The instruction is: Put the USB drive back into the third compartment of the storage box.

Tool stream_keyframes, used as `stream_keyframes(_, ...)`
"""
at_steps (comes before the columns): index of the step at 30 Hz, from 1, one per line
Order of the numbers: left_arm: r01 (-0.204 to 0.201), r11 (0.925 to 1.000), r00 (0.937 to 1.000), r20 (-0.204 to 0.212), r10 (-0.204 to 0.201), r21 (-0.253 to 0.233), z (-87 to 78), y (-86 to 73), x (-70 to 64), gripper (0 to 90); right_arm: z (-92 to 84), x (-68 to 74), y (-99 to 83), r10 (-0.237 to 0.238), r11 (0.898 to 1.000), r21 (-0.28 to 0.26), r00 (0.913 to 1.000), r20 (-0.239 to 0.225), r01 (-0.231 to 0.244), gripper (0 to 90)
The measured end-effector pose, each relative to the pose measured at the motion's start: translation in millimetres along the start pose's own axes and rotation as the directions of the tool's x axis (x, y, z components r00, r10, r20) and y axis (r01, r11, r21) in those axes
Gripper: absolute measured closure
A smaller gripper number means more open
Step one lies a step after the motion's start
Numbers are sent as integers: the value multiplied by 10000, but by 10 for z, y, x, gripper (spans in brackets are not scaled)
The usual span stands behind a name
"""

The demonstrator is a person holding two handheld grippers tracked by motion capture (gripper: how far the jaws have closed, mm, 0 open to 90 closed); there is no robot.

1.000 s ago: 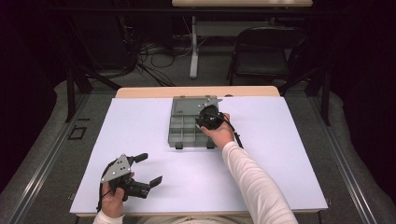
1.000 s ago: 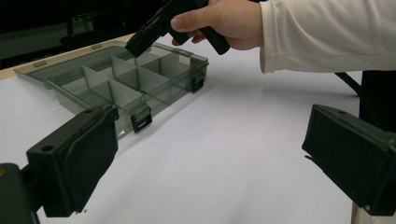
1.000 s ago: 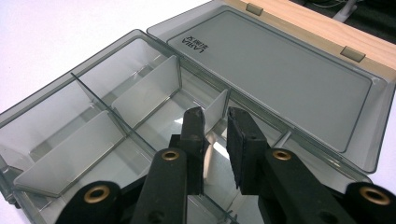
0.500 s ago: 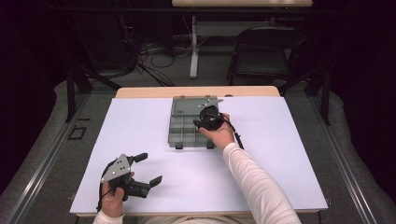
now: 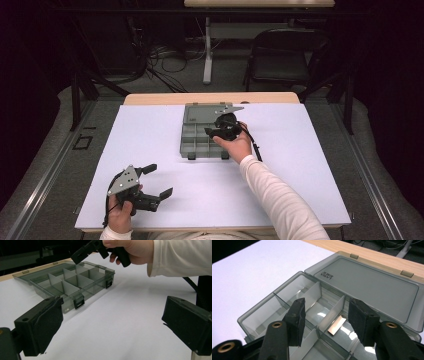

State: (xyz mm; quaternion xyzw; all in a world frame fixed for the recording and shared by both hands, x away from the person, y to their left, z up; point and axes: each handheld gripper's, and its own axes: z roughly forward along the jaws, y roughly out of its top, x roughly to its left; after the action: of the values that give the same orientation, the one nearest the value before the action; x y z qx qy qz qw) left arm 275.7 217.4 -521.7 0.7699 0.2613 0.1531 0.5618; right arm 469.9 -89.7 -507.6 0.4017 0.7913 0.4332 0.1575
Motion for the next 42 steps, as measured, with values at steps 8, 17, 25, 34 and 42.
stream_keyframes(8,-13,10000,10000,59,14,-16,-2,-2,3,30,-34,49,-16,42,9999,-127,9997,-228,-45,344)
stream_keyframes(17,-6,10000,10000,56,7,-21,8,4,2,30,-88,77,-36,121,9998,163,9999,20,-121,231)
stream_keyframes(25,-27,10000,9999,147,27,-10,16,10,8,30,-107,97,-85,87,9994,345,9996,252,-96,153)
stream_keyframes(34,-36,10000,9999,154,36,-17,40,17,12,30,-173,182,-100,99,9996,257,9992,386,-109,108)
stream_keyframes(42,60,9999,9998,179,-58,-116,45,16,23,30,-334,287,-132,64,10000,-23,9999,-159,-64,75)
